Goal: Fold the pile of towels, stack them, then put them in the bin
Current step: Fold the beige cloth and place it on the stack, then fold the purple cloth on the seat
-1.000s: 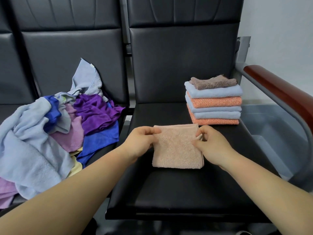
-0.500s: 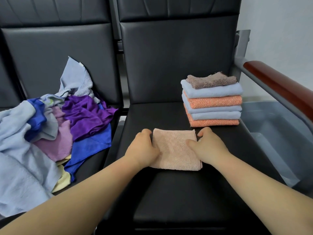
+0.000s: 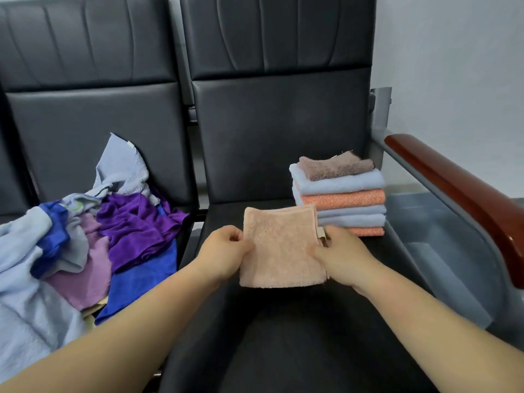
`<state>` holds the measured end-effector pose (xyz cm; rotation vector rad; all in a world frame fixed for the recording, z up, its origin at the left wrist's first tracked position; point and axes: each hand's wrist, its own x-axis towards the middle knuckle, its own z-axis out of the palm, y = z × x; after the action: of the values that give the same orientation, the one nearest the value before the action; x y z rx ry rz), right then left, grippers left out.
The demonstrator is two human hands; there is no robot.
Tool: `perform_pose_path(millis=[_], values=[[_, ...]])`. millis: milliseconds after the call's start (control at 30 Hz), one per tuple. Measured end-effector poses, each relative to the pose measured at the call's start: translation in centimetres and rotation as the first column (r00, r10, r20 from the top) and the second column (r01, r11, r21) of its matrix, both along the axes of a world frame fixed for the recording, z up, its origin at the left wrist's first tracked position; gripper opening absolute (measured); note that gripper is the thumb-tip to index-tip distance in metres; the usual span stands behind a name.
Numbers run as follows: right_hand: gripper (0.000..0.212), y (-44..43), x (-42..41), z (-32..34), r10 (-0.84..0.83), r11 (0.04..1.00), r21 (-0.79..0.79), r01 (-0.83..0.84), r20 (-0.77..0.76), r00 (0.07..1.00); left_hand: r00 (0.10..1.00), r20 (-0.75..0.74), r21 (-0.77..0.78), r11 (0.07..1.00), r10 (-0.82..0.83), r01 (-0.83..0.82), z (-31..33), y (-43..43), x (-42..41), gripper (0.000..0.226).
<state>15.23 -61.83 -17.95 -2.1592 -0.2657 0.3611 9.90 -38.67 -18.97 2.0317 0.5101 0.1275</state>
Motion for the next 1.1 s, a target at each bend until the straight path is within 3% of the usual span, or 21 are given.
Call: perform_pose_path(millis=[233,367,467,600,867,967,1100], values=[[0.010,-1.9,7.5,7.5,-0.194,0.979,0.124,0.163,0.312,0.930,0.970,0.244,-0.077,0.996,-0.018,0.037,8.2,-2.4,8.9,0.011],[0.010,-2.6,13.9,10.7,-0.290,0.956,0.165,0.243,0.399,0.870,0.953,0.302,-0.158,0.986,-0.003,0.053,10.8,-4.2,16.0,0.014],[0.008,-3.0,17.9,10.9,-0.364,0.930,0.183,0.318,0.361,0.859,0.963,0.268,-0.197,0.980,0.027,0.027,10.8,-5.7,20.7,0.015],[0.015,-3.6,20.1,7.4,-0.416,0.909,0.090,0.407,0.269,0.868,0.990,0.139,-0.145,0.989,-0.021,0.041,7.6,-7.4,22.7,0.026],[0.065,-3.3,11.1,1.3,-0.598,0.801,0.093,0.592,0.188,0.779,0.992,0.105,-0.051,0.996,-0.069,0.074,3.0,-5.7,14.0,0.019],[0.062,-1.4,6.7,0.3,-0.556,0.829,0.114,0.548,0.050,0.830,0.997,0.061,-0.014,0.998,-0.054,0.055,1.4,-3.4,9.5,0.021],[0.055,2.4,2.4,-0.2,-0.346,0.933,0.090,0.350,-0.058,0.937,1.000,0.000,0.032,0.999,-0.031,0.031,0.1,1.2,4.0,0.022]])
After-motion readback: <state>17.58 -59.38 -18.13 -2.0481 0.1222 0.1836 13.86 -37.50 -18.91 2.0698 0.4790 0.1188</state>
